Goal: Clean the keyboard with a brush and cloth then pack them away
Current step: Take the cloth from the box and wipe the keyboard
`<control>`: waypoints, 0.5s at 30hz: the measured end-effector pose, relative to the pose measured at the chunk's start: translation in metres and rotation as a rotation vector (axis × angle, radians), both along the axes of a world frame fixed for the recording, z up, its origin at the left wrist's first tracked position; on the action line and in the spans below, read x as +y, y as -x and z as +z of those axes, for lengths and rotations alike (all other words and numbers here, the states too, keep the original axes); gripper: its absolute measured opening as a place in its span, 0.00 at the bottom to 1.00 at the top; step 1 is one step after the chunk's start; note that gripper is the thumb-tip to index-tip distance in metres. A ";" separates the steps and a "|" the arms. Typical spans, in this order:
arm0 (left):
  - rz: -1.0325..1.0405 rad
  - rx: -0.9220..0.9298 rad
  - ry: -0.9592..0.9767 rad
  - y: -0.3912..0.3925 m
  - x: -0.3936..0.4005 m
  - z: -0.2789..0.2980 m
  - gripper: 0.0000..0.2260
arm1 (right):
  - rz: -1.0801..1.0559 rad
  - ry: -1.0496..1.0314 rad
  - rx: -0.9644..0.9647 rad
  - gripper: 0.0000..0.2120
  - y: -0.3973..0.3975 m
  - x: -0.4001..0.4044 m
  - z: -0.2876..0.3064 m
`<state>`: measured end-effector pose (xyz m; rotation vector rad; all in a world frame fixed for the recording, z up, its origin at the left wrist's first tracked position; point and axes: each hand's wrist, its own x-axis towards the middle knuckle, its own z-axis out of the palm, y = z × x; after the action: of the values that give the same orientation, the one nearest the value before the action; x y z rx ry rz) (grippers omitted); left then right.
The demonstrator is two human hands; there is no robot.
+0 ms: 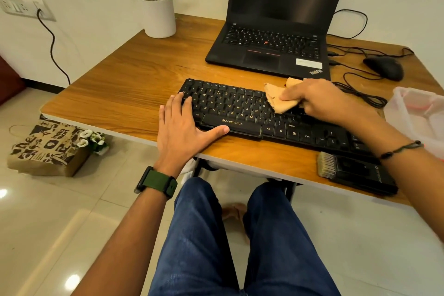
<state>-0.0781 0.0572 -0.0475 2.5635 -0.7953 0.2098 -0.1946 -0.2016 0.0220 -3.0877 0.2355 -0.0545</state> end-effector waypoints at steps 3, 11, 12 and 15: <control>-0.005 -0.005 0.006 0.001 0.000 0.001 0.52 | -0.017 -0.013 0.035 0.20 0.022 -0.014 0.011; 0.006 -0.022 0.004 -0.001 0.000 -0.002 0.51 | -0.071 -0.154 -0.182 0.19 -0.009 0.011 0.026; 0.004 -0.023 0.004 -0.001 0.000 -0.002 0.51 | -0.032 -0.126 -0.137 0.18 -0.014 0.014 0.022; 0.006 -0.026 0.010 -0.001 0.000 -0.003 0.52 | 0.020 -0.026 0.006 0.18 -0.011 0.011 0.011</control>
<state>-0.0770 0.0574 -0.0501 2.5590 -0.7942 0.2487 -0.1841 -0.1909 0.0326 -3.0642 0.2043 -0.0410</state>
